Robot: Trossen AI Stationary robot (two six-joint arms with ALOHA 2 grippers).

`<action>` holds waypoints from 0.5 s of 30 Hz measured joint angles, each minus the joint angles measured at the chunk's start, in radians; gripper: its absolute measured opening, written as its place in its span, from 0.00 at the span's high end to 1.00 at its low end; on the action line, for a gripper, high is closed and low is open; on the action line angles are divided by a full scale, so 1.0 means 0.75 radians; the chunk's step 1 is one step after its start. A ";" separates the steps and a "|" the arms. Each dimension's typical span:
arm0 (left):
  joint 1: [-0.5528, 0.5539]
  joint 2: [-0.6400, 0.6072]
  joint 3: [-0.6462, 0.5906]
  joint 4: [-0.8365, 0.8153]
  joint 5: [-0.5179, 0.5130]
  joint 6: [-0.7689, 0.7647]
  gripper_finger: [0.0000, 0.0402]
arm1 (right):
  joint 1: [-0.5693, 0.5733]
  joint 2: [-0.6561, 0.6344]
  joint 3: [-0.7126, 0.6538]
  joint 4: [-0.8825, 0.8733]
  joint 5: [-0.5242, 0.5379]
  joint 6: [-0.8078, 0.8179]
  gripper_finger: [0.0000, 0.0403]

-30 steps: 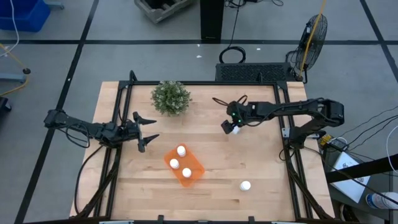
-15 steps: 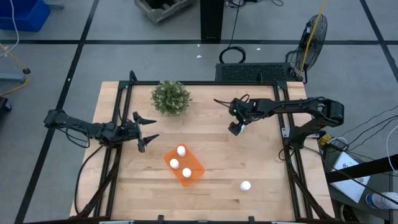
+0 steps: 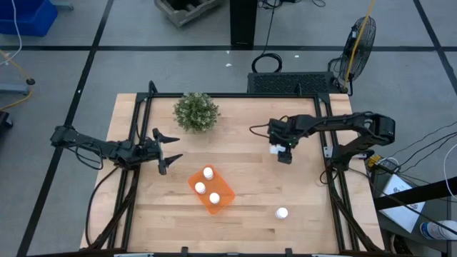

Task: Pick and place pill bottles into a basket
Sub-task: Put the white medicine bottle into the orange bin

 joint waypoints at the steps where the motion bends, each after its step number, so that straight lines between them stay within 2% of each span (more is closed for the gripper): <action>1: 0.000 0.000 0.000 0.000 0.000 0.000 0.22 | 0.000 0.000 -0.018 0.000 0.000 -0.008 0.23; 9: 0.000 0.000 0.000 0.000 0.000 0.000 0.19 | 0.000 -0.005 -0.173 0.204 0.002 0.031 0.23; 15: 0.000 0.000 0.000 0.000 0.000 0.000 0.20 | 0.000 -0.007 -0.183 0.236 0.003 0.071 0.23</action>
